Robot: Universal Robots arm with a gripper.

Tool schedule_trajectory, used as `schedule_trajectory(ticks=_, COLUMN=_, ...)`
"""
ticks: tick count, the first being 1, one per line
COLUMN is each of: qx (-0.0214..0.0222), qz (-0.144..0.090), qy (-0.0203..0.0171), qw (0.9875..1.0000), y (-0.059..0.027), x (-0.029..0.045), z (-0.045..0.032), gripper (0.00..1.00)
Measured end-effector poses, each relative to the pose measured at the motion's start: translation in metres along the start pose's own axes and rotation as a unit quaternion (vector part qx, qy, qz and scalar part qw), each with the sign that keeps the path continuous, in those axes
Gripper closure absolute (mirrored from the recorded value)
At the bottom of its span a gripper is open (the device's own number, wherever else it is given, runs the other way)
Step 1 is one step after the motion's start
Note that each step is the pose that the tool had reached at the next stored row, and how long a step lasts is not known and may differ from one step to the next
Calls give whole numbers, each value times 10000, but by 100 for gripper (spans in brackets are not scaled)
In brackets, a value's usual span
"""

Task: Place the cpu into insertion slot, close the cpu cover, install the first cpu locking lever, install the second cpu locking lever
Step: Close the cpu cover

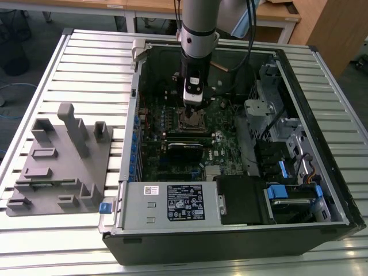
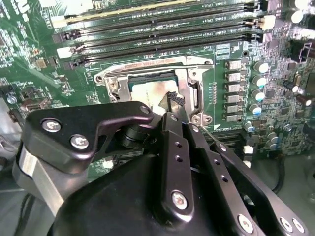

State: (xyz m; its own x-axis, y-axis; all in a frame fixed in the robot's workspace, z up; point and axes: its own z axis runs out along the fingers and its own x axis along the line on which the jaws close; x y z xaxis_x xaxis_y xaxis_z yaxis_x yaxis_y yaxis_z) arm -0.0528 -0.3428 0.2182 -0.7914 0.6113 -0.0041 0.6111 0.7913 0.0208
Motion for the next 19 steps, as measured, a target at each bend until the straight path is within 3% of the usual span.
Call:
schedule_trajectory(ticks=8, qx=0, qz=-23, qy=1, qw=10000, y=0, x=0, z=0, gripper=90)
schedule_trajectory(ticks=19, qx=-2, qz=-492, qy=11, qw=9988, y=0, x=0, z=4, gripper=90)
